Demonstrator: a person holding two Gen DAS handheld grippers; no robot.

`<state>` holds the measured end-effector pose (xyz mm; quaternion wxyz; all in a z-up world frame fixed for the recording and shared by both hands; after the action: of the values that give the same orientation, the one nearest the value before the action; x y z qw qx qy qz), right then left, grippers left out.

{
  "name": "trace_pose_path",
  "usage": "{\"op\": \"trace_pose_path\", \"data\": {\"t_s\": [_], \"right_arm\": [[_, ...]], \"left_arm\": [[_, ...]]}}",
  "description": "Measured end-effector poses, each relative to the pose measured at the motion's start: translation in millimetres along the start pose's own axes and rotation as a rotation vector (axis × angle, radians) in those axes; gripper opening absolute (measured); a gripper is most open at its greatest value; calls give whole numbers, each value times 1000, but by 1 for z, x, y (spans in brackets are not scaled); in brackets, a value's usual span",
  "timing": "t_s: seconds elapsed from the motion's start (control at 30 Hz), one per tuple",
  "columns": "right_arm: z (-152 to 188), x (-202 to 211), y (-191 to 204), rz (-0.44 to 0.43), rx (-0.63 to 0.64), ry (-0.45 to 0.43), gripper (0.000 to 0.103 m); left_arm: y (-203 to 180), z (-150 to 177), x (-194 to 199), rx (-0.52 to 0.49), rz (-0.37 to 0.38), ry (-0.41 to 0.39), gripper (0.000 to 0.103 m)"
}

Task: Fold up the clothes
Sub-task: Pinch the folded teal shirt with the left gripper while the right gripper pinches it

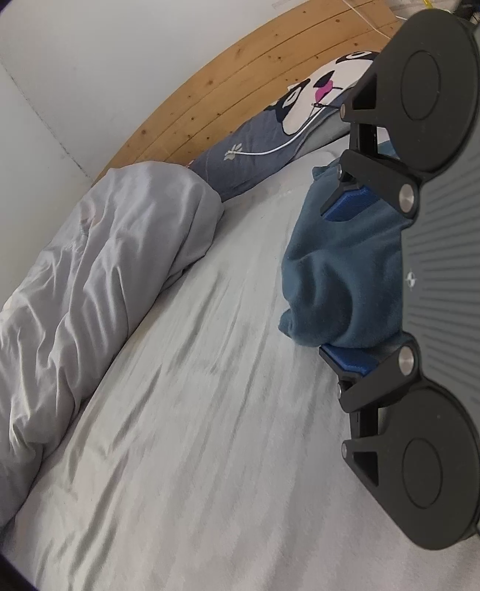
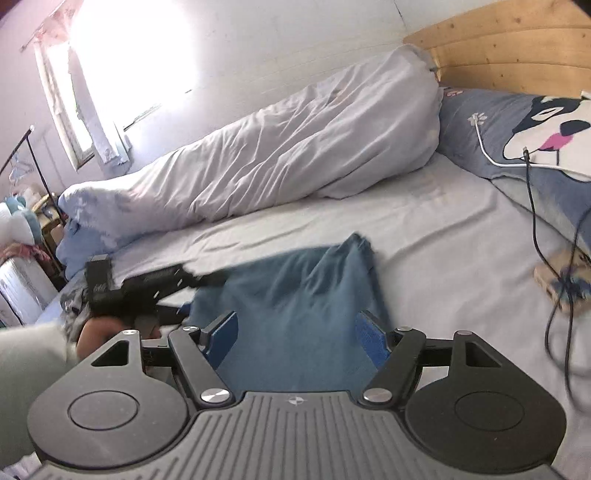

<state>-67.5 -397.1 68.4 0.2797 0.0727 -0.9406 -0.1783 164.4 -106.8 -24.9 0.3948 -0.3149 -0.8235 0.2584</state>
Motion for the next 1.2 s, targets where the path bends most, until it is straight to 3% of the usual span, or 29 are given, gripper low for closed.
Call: {"op": "trace_pose_path", "data": {"t_s": [0.17, 0.4, 0.5, 0.6, 0.93, 1.13, 1.2], "right_arm": [[-27, -54, -51, -61, -104, 100, 74], [-30, -128, -89, -126, -172, 163, 74], [-29, -150, -103, -139, -204, 152, 74], [-30, -166, -114, -170, -226, 128, 74], [-46, -203, -102, -249, -166, 128, 83], [-46, -215, -88, -279, -120, 162, 83], [-45, -215, -90, -272, -128, 162, 75]], "left_arm": [[6, 1, 0, -7, 34, 5, 68], [10, 9, -1, -33, 42, -45, 64], [6, 17, -1, -95, 17, -80, 64], [9, 15, 0, -69, 39, -82, 63], [14, 10, -2, -36, 54, -85, 59], [16, 7, -3, -22, 49, -76, 53], [17, 6, -3, -14, 47, -70, 50]]}}
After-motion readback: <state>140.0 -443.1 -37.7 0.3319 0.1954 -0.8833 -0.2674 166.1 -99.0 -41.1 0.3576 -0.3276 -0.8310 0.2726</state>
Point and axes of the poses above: each gripper's, at about its wrist camera, not at the fingertips, and x roughly against the way its jaws point, y to its left, z to its underside, the point moved 5 cm from there along -x, roughly the way its jaws point
